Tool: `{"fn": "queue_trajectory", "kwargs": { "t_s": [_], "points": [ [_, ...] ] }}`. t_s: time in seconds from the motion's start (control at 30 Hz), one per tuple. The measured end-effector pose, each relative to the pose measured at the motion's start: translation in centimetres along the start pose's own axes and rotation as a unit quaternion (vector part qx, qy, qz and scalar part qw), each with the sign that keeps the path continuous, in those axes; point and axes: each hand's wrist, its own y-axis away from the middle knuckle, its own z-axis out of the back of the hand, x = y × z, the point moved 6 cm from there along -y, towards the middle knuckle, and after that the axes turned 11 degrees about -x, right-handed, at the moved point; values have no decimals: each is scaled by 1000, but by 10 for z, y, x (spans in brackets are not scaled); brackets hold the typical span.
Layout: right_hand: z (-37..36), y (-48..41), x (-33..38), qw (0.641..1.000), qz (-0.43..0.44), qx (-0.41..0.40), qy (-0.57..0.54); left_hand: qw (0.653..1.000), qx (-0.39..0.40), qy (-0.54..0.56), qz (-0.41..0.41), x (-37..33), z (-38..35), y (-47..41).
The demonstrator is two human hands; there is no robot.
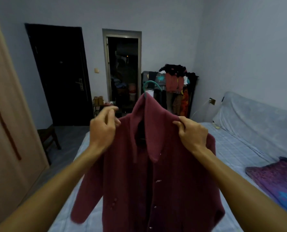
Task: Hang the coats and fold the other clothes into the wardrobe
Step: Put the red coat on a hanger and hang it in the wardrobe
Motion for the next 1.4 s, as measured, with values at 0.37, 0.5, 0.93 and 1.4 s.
{"fn": "queue_trajectory", "kwargs": {
  "t_s": [0.37, 0.5, 0.93, 1.4],
  "points": [
    [30, -22, -11, 998, -8, -5, -69, 959, 176, -168, -146, 5, -47, -18],
    [18, -21, -3, 997, -17, 23, -68, 955, 189, -147, -177, -19, -67, -15],
    [-27, -17, -3, 981, 6, 141, -136, 958, 136, -195, -161, -6, -31, 0],
    [-38, -30, 132, 932, 36, -11, -361, 913, -42, -383, -138, -65, 108, 0]
  ]
}}
